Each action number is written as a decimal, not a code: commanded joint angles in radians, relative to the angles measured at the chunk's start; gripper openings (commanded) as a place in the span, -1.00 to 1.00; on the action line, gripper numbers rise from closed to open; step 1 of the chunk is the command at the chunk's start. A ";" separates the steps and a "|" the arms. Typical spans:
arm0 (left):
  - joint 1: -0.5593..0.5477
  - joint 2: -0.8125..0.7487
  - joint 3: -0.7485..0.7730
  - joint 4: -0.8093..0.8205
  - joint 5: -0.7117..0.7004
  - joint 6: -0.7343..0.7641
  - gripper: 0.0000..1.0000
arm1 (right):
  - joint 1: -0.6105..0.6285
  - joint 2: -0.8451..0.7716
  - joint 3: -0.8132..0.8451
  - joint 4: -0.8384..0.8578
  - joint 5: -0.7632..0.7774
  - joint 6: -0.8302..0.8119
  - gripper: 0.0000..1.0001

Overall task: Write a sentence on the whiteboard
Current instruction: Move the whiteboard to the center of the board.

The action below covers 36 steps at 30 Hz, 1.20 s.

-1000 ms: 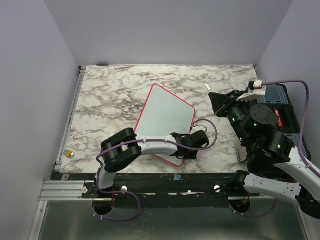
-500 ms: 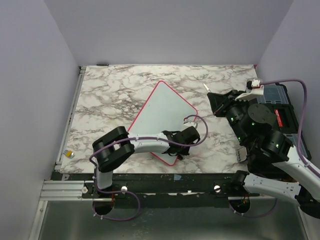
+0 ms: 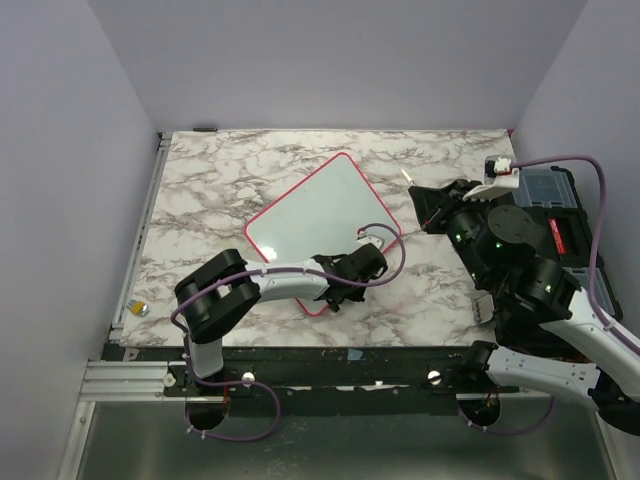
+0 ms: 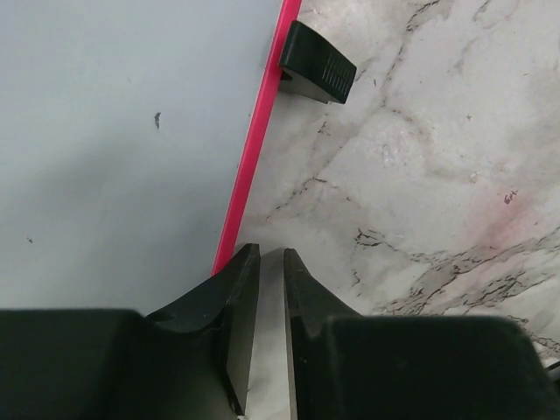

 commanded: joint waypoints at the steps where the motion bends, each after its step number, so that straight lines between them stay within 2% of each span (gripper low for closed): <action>1: 0.033 0.014 -0.025 -0.036 -0.061 0.088 -0.60 | 0.003 0.006 0.008 0.005 -0.012 0.013 -0.99; 11: 0.080 0.027 -0.038 0.006 -0.041 0.153 -0.60 | 0.004 0.016 0.005 0.007 -0.011 0.011 -0.99; 17: 0.072 -0.009 -0.065 0.048 0.023 0.162 -0.57 | 0.003 0.014 -0.002 0.011 -0.007 0.012 -0.99; 36: -0.032 -0.204 -0.053 -0.001 0.144 0.224 -0.16 | 0.003 -0.038 -0.021 -0.014 0.006 0.018 -0.99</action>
